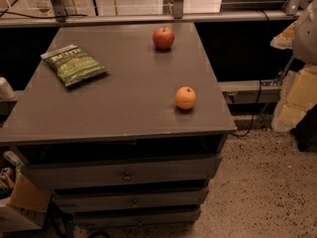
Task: Pick green jalapeno chip bag
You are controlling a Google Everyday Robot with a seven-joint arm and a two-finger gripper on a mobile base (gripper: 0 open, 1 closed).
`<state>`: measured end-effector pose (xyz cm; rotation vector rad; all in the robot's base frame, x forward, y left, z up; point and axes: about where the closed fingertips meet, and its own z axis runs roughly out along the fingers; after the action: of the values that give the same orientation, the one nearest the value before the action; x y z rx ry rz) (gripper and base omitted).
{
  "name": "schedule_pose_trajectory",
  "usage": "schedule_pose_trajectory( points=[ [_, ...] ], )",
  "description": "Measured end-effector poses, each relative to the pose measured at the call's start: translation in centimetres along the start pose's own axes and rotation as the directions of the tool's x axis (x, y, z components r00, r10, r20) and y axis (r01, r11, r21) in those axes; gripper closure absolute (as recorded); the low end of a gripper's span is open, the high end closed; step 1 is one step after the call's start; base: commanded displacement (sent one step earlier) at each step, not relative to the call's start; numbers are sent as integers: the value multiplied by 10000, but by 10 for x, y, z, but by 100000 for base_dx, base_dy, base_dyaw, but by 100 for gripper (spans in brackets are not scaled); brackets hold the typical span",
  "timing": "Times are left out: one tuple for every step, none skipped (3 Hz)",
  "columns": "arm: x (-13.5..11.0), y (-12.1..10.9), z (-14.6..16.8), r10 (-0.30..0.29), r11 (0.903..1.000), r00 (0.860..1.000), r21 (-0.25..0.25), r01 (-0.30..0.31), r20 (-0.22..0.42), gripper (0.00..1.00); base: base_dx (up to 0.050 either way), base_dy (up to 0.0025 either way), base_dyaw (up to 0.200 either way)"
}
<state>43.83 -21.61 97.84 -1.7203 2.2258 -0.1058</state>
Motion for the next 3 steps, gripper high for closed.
schedule_pose_trajectory(
  points=[
    [0,0,0,0,10000,10000,2,0,1,0,9900,0,-1],
    [0,0,0,0,10000,10000,2,0,1,0,0,0,0],
    [-45,-16,9,-612,9979,9931,254,589,1001,0,0,0,0]
  ],
)
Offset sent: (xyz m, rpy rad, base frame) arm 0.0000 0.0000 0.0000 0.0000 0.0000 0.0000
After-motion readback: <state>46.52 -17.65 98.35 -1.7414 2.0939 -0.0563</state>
